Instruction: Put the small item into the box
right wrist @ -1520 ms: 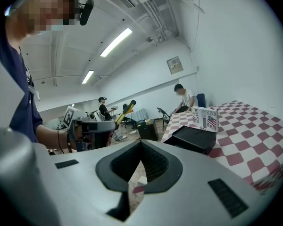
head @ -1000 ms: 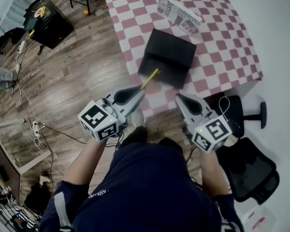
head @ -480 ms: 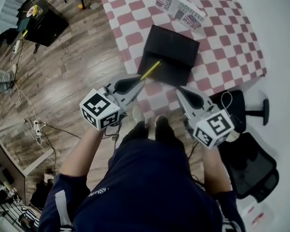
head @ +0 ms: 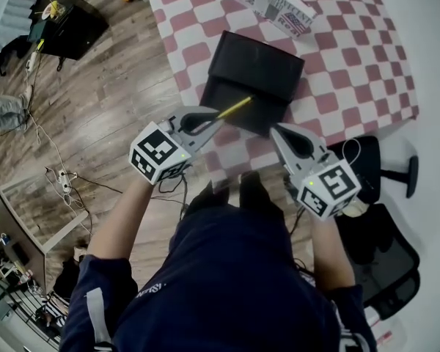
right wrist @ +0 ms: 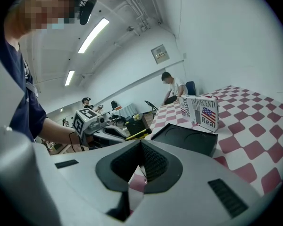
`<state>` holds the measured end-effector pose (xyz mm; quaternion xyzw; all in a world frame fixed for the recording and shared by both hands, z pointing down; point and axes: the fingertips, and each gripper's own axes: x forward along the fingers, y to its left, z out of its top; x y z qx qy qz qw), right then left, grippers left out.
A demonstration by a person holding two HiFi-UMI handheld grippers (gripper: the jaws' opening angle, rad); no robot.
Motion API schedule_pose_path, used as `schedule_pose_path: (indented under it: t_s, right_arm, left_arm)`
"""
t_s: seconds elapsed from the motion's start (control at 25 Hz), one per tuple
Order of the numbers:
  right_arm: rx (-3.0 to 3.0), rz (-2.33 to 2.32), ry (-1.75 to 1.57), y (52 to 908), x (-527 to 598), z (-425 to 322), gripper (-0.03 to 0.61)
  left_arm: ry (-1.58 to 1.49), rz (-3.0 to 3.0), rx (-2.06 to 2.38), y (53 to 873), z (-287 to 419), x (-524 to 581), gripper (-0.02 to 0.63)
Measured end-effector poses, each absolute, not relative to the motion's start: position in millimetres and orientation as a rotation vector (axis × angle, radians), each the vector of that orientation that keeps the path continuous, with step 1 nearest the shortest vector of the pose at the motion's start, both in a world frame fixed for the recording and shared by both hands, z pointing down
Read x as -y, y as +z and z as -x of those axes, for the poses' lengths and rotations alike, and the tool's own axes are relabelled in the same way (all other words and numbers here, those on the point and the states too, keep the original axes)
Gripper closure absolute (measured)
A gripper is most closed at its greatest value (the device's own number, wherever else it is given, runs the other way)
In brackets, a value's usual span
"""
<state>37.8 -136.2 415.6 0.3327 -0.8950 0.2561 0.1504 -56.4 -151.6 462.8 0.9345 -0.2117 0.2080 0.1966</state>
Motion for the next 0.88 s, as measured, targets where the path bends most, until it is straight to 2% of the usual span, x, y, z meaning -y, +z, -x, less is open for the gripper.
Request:
schedule_pose_path:
  t_s: [0.68,0.88]
  right_arm:
    - [2.516,-1.014,0.908,470.5,160.7,-93.9,0.563]
    - [2.502,-1.024,0.939,478.9,163.3,-100.6,0.563]
  left_arm:
    - [1.367,-2.630,0.058,574.1,4.7,169.7,0.568]
    - [1.517,-2.580,-0.052,598.3,-3.7,170.4,0.568]
